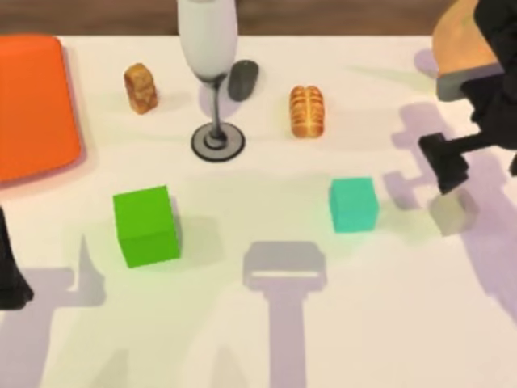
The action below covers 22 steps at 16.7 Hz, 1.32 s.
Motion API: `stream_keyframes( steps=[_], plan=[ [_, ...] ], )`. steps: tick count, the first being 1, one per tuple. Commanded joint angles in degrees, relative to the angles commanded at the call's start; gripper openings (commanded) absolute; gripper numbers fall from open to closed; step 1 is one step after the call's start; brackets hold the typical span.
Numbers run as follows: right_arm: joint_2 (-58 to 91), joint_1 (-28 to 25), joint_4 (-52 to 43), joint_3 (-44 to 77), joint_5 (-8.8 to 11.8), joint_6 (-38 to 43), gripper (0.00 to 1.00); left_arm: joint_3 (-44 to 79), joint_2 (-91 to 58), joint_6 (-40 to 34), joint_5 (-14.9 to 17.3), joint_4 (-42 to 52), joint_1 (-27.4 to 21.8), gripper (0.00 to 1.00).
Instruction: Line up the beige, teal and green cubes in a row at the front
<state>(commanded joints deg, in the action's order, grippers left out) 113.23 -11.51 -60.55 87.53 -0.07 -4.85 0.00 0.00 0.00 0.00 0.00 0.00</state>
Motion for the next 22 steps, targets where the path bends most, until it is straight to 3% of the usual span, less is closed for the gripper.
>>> stream_keyframes(
  steps=[10,18,22],
  plan=[
    [6.2,-0.4,-2.9,5.4,-0.1,-0.3,1.00,0.0,0.0,0.0,0.0,0.0,0.0,1.00],
    [12.6,-0.8,12.7,-3.5,-0.1,-0.2,1.00,0.0,0.0,0.0,0.0,0.0,0.0,1.00],
    [13.5,-0.8,14.3,-4.6,-0.1,-0.1,1.00,0.0,0.0,0.0,0.0,0.0,0.0,1.00]
  ],
)
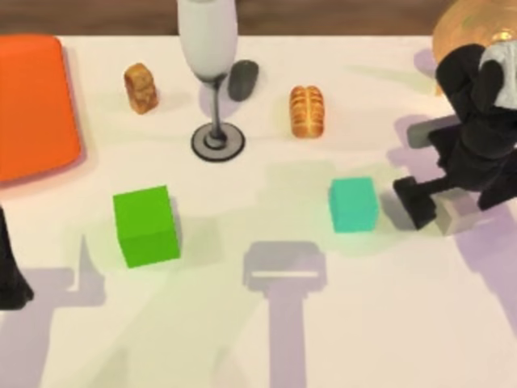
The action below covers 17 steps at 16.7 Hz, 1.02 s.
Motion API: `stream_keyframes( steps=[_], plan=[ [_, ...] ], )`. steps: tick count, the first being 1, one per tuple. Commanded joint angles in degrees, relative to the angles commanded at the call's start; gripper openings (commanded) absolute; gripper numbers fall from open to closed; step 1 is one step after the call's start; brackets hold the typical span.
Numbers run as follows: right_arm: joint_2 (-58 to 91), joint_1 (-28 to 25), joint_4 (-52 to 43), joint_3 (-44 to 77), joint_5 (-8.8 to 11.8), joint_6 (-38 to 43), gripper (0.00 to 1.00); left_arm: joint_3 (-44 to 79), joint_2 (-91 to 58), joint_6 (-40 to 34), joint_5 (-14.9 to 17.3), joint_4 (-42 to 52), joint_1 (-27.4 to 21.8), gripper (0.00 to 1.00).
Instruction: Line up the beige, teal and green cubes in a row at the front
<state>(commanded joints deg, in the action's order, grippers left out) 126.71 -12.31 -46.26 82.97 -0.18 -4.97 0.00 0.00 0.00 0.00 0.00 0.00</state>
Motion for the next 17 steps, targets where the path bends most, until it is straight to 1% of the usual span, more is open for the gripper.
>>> stream_keyframes(
  steps=[1,14,15,17],
  plan=[
    [0.0,0.0,0.0,0.0,0.0,0.0,1.00,0.0,0.0,0.0,0.0,0.0,0.0,1.00],
    [0.0,0.0,0.0,0.0,0.0,0.0,0.02,0.0,0.0,0.0,0.0,0.0,0.0,1.00],
    [0.0,0.0,0.0,0.0,0.0,0.0,0.00,0.0,0.0,0.0,0.0,0.0,0.0,1.00],
    [0.0,0.0,0.0,0.0,0.0,0.0,0.00,0.0,0.0,0.0,0.0,0.0,0.0,1.00]
  ],
)
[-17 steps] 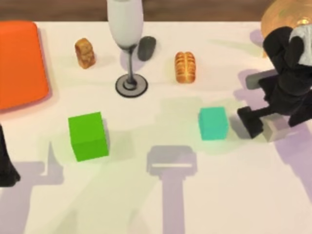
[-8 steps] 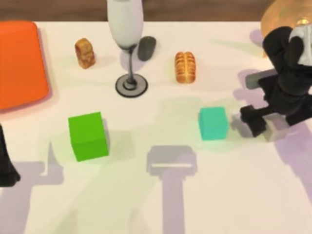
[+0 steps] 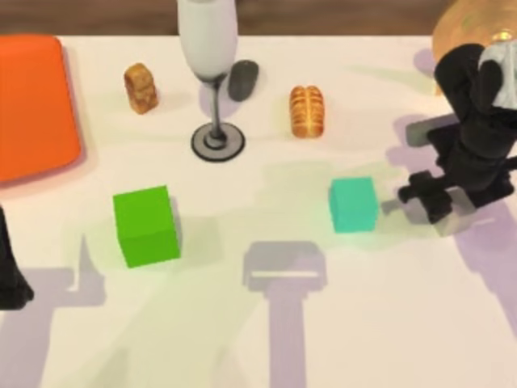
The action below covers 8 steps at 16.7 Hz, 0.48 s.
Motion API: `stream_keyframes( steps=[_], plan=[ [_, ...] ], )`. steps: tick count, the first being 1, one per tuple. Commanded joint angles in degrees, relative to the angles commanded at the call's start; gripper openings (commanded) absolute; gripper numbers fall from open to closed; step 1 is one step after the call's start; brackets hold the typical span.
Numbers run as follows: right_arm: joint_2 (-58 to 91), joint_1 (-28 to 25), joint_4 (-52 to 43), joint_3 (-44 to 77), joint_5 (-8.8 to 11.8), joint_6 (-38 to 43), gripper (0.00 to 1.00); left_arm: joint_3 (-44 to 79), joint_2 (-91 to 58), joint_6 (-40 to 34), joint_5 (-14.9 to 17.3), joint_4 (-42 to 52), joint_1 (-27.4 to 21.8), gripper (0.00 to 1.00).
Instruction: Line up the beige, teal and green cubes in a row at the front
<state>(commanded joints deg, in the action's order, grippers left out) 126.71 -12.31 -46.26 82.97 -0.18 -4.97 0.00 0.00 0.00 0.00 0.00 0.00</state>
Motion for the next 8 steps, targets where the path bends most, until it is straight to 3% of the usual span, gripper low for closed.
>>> stream_keyframes(
  steps=[8],
  plan=[
    [-2.3,0.0,-1.7,1.4,0.2,0.1,0.00,0.0,0.0,0.0,0.0,0.0,0.0,1.00]
  ],
)
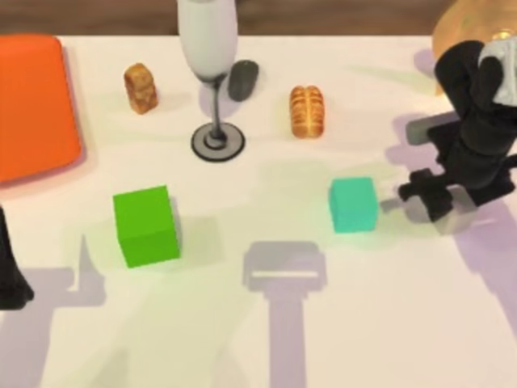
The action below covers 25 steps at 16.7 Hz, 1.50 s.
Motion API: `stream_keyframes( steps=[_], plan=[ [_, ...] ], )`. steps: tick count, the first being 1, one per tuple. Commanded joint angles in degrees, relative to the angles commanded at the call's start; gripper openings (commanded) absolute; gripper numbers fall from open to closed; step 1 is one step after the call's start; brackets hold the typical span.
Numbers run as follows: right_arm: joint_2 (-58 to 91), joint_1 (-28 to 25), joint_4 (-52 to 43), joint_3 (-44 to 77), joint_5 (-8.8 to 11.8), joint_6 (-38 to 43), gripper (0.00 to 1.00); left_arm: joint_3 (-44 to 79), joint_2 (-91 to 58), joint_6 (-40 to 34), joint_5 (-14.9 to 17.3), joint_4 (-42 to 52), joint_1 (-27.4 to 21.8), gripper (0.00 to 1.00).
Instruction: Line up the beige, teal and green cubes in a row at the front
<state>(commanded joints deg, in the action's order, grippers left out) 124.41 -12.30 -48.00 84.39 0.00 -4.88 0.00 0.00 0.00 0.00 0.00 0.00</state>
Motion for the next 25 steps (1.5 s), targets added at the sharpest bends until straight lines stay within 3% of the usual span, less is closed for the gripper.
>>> stream_keyframes(
  steps=[7,14,17,25],
  plan=[
    [-4.8,-0.4,-12.3,7.3,0.0,-0.1,0.00,0.0,0.0,0.0,0.0,0.0,0.0,1.00],
    [-5.6,-1.7,-12.7,6.8,0.0,2.0,0.00,0.0,0.0,0.0,0.0,0.0,0.0,1.00],
    [-8.0,-6.5,-12.6,4.1,-0.2,9.4,0.00,0.0,0.0,0.0,0.0,0.0,0.0,1.00],
    [-18.2,-24.4,-12.1,-7.5,-0.9,40.5,0.00,0.0,0.0,0.0,0.0,0.0,0.0,1.00]
  ],
)
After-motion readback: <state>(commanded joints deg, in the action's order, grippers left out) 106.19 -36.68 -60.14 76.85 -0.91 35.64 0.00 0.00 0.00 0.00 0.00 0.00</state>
